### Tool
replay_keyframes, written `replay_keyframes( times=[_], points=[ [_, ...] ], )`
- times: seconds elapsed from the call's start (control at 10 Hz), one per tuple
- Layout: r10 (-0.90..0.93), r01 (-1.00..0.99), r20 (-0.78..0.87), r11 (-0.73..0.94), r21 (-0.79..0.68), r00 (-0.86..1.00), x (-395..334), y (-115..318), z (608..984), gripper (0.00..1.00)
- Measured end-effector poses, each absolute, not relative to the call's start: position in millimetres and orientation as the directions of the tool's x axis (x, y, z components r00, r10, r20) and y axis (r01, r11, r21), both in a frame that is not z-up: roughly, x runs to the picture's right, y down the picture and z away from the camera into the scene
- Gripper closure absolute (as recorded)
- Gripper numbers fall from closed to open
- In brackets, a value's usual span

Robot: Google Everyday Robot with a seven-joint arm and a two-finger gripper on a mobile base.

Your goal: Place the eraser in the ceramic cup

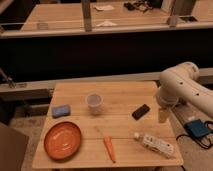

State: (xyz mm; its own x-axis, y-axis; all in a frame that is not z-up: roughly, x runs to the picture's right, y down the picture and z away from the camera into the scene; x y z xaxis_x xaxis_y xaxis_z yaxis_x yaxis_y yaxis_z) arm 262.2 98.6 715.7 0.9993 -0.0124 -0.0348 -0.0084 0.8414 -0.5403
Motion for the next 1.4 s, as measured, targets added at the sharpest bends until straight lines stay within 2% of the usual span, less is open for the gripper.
replay_keyframes(
  times=[0.3,0.6,1.4],
  points=[
    [-0.030,0.006,-0.037,0.839,-0.545,0.999,261,100,723,0.20],
    [-0.057,0.043,-0.008,0.836,-0.547,0.998,241,95,753,0.20],
    [-0.120,0.122,0.040,0.828,-0.548,0.992,224,99,788,0.20]
  ],
)
